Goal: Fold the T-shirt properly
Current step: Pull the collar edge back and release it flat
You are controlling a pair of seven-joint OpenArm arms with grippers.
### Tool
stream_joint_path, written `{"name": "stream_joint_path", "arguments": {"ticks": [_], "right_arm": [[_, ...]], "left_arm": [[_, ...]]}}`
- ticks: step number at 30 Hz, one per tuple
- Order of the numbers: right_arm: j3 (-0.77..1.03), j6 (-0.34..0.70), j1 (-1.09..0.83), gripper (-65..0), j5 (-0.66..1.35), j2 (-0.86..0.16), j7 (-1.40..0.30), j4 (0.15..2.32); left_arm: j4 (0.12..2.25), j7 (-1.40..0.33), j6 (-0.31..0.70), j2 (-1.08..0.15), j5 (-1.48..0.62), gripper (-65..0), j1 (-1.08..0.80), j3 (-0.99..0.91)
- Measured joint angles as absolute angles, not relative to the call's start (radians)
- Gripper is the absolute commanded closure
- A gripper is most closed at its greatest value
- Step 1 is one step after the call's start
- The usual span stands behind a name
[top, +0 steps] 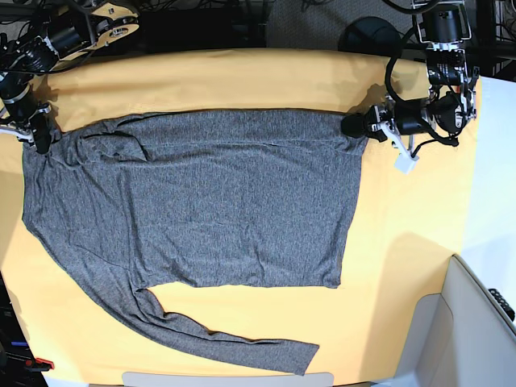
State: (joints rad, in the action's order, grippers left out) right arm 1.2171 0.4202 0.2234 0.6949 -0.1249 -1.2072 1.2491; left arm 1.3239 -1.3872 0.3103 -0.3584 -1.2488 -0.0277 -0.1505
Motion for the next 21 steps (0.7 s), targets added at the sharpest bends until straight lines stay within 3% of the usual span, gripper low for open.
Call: {"name": "stream_joint_path", "arguments": {"ticks": [21], "right_arm": [[1.133, 0.4, -0.078, 0.0, 0.705, -0.08, -1.318, 1.619]], "left_arm": [[1.585, -1.388, 0.307, -0.443, -1.241, -0.6, -0.266, -0.262]]}}
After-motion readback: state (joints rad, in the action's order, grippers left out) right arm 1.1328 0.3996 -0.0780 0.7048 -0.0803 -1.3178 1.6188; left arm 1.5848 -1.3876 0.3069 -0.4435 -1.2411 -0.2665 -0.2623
